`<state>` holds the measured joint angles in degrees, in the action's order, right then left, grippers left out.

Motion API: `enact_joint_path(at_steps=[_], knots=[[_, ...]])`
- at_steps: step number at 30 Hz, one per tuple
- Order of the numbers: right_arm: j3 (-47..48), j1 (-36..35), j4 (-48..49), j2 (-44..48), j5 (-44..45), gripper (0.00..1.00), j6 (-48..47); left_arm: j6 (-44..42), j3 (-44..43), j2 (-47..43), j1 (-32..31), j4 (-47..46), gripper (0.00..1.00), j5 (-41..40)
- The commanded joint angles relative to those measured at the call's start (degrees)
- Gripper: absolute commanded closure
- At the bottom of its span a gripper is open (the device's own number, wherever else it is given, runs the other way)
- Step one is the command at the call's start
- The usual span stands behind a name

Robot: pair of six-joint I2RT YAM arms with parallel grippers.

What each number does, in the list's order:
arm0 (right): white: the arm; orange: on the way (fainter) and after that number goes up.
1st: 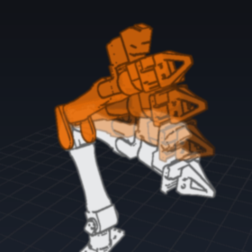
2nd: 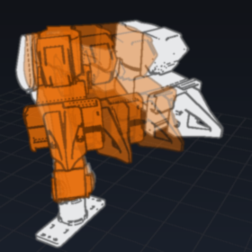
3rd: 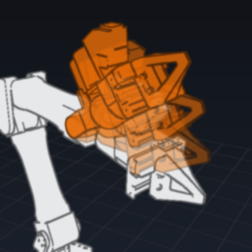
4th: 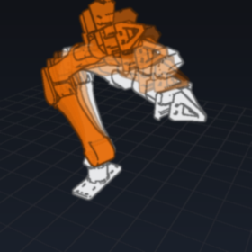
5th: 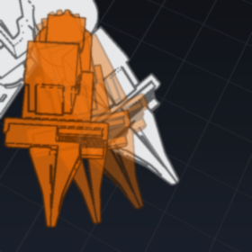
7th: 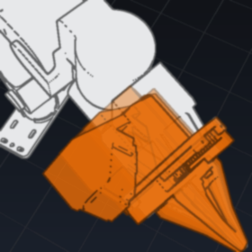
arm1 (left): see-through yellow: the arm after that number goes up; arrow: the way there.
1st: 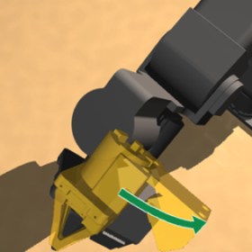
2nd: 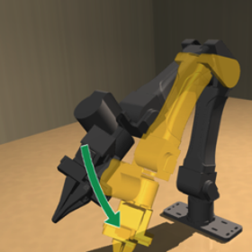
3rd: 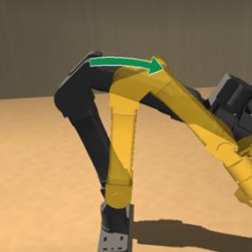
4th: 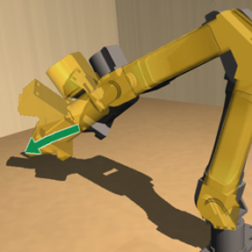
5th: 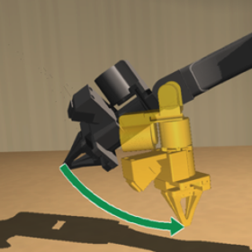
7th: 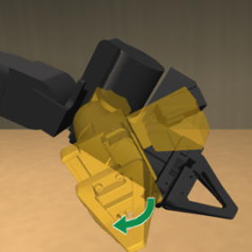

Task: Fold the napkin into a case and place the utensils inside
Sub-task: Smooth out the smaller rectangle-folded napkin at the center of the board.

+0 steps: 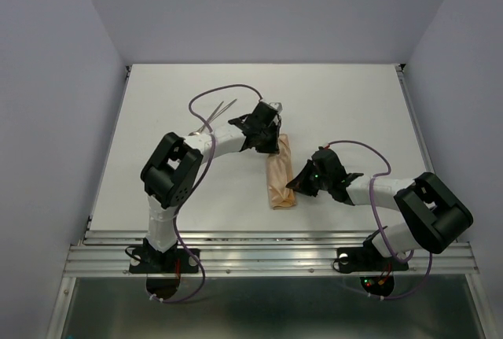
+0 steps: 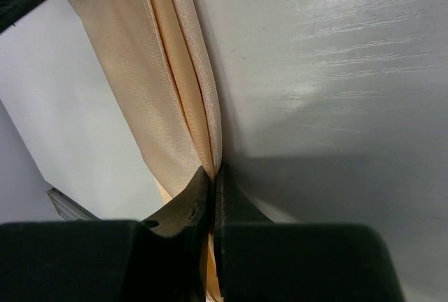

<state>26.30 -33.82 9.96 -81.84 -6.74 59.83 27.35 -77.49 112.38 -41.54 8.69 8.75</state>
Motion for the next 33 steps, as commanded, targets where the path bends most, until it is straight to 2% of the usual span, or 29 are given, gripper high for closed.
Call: enact_joint_path(at_steps=[1,8,14,33], knots=[[0.24,-0.28,-4.15,-1.21,0.85,0.99,-0.77,0.42,-3.53,-3.05,0.14,0.36,1.0,0.04],[-0.02,-0.28,-4.42,-1.04,1.03,0.99,-0.77,-0.19,-10.65,2.67,0.14,4.75,1.0,-1.19],[-0.03,-0.28,-4.51,-0.95,1.12,0.99,-0.68,-0.9,-13.03,6.01,0.14,7.48,1.0,-2.43],[-0.38,-0.28,-4.68,-0.07,1.38,0.99,-0.16,-0.2,-16.99,11.99,0.14,4.68,1.0,-3.84]])
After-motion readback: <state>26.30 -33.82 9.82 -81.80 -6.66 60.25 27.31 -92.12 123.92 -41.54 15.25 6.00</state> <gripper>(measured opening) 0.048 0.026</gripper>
